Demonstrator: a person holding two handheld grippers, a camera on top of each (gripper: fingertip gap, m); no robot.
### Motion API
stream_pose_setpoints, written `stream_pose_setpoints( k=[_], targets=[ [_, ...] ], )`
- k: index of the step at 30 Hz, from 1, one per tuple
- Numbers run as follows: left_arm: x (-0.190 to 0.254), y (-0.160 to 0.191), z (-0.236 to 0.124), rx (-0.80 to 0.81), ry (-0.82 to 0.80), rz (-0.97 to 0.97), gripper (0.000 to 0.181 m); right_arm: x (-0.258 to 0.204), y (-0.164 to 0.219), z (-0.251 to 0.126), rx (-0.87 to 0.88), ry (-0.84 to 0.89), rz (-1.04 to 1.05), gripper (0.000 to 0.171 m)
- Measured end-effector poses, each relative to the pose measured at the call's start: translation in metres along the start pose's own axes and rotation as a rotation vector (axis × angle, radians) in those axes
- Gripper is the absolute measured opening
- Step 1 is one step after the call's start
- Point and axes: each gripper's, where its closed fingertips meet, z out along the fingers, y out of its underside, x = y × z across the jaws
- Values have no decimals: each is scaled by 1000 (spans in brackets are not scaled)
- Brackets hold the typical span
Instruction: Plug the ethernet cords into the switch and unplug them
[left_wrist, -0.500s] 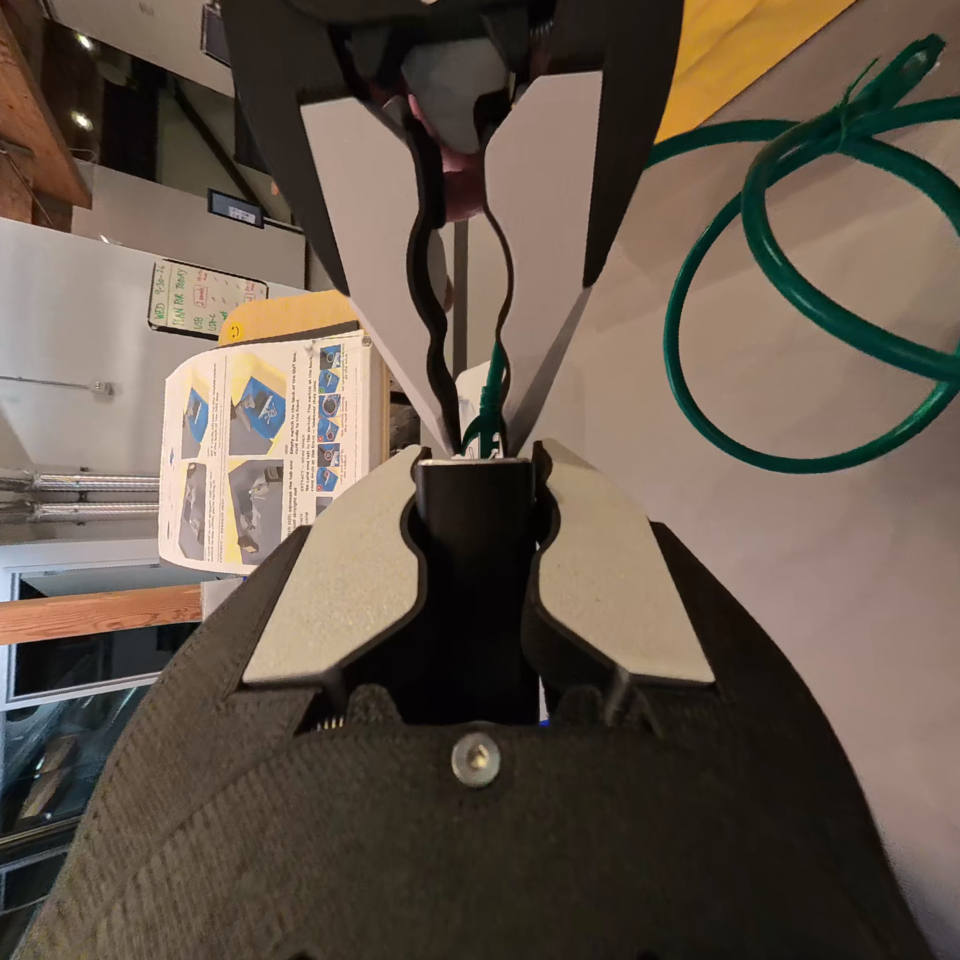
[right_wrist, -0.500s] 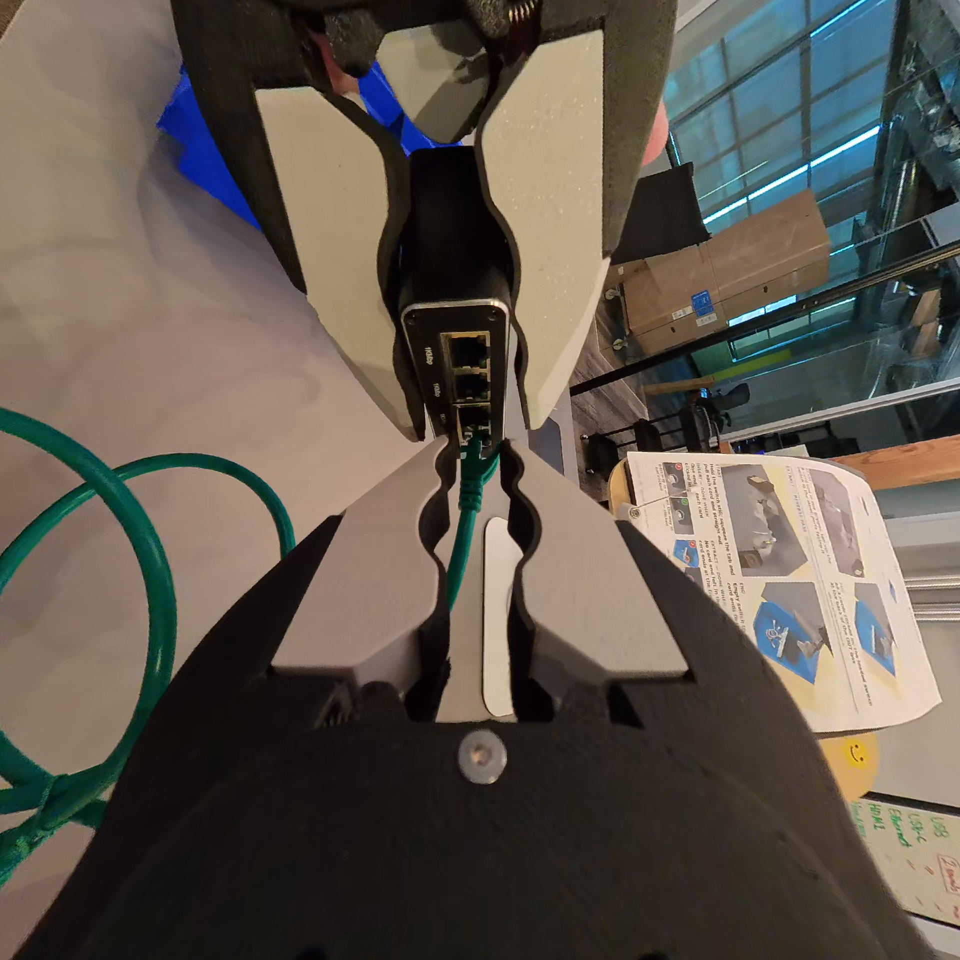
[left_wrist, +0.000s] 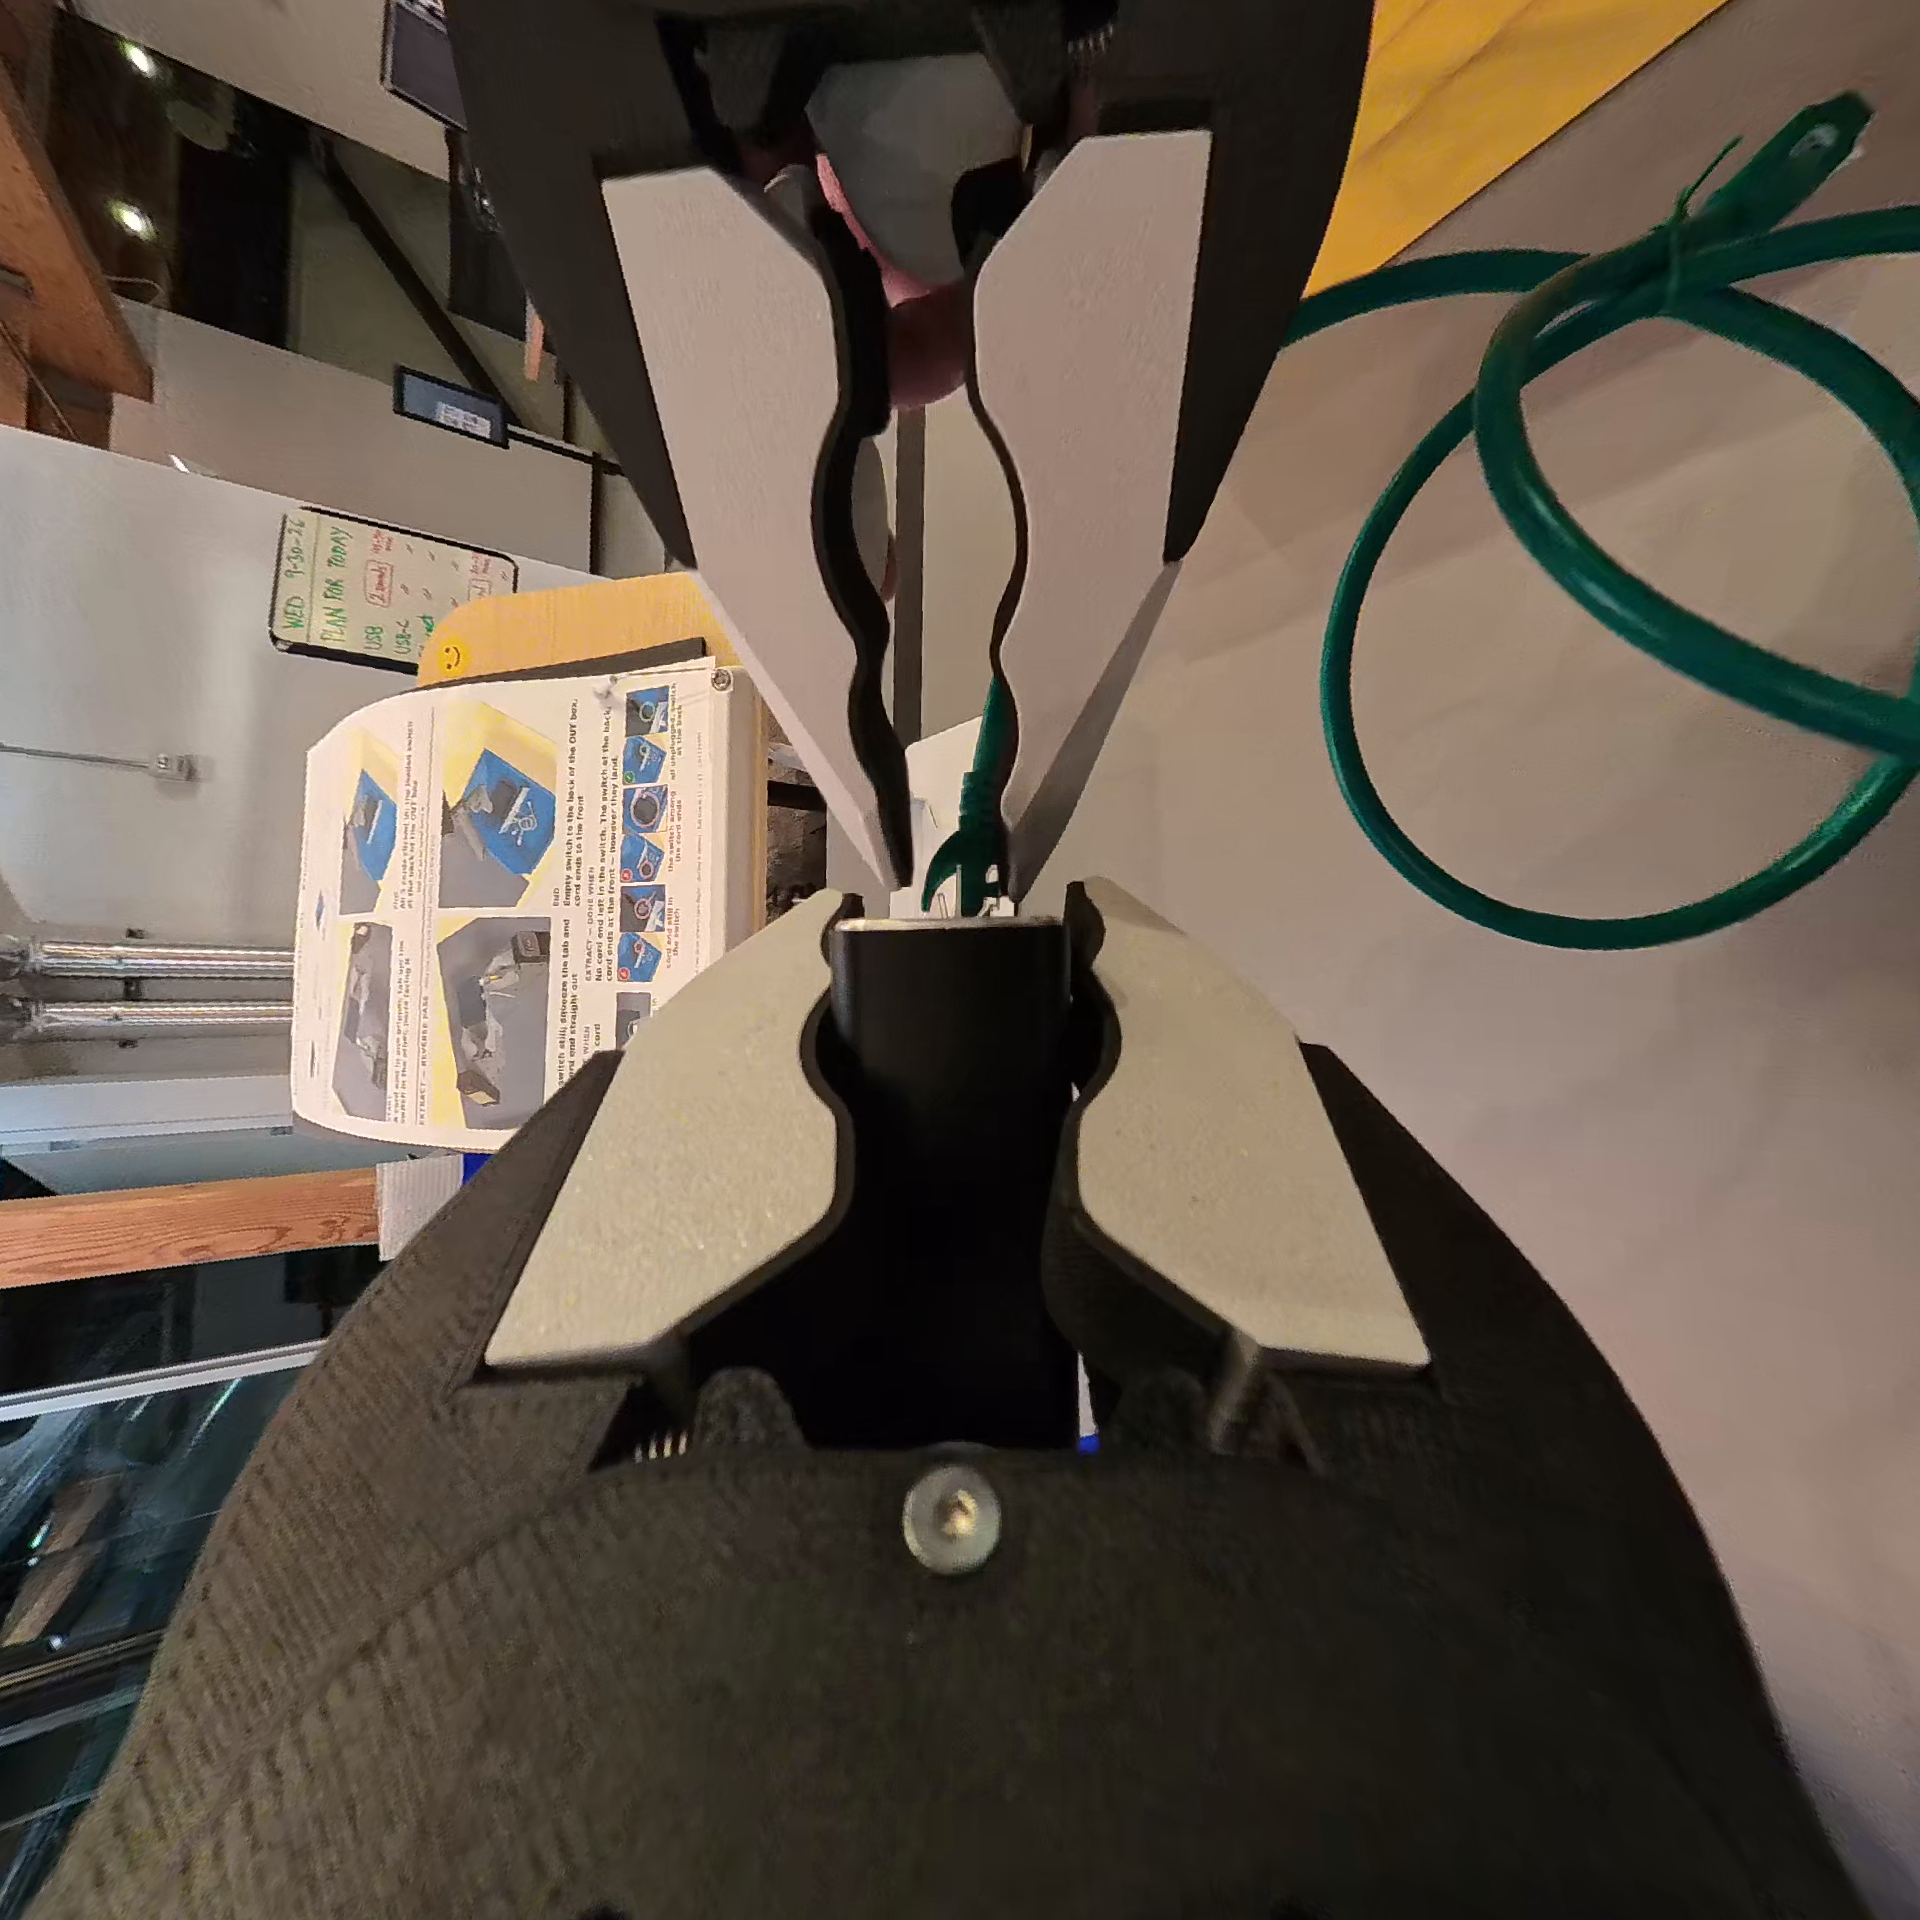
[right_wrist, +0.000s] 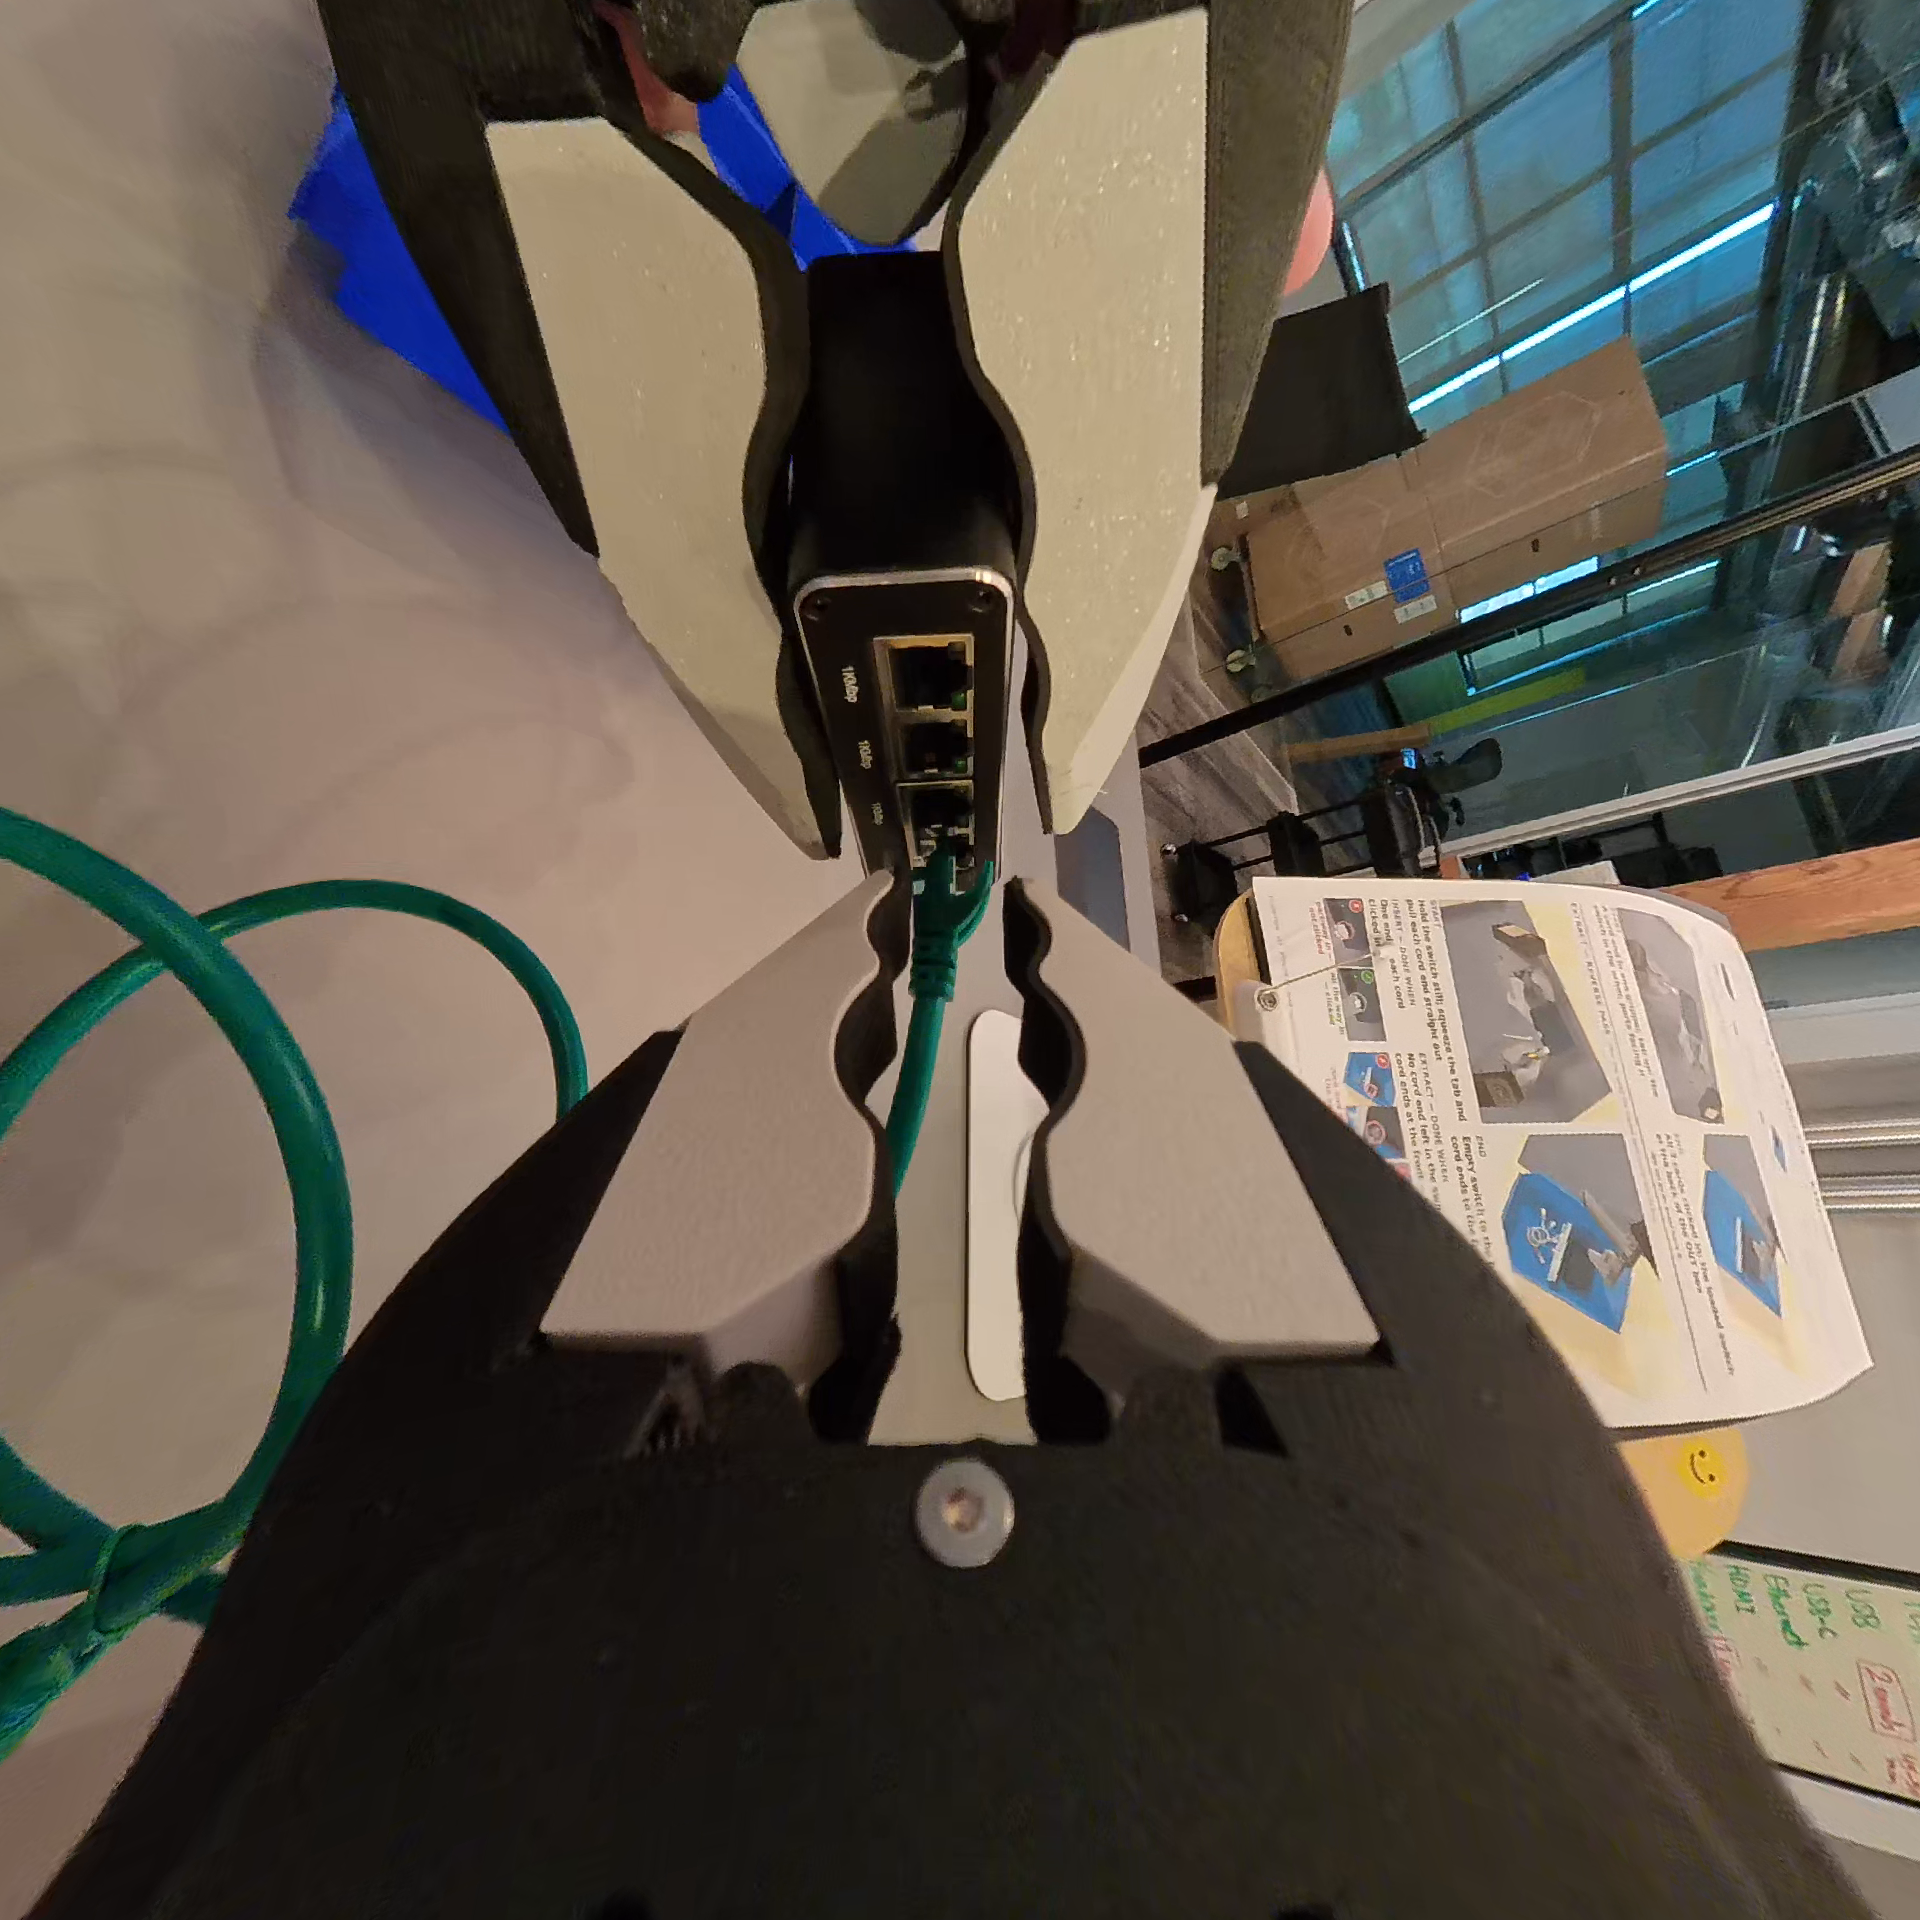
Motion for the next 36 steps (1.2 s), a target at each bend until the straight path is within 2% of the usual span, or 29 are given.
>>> stream_pose_setpoints(
  k=[19, 36],
  targets=[
    [3, -1, 0, -8, 4, 29, 36, -5, 0, 4, 41, -28, -19, 14],
    [4, -3, 0, 6, 7, 29, 37, -8, 1, 3, -2, -59, -106, 10]
  ],
)
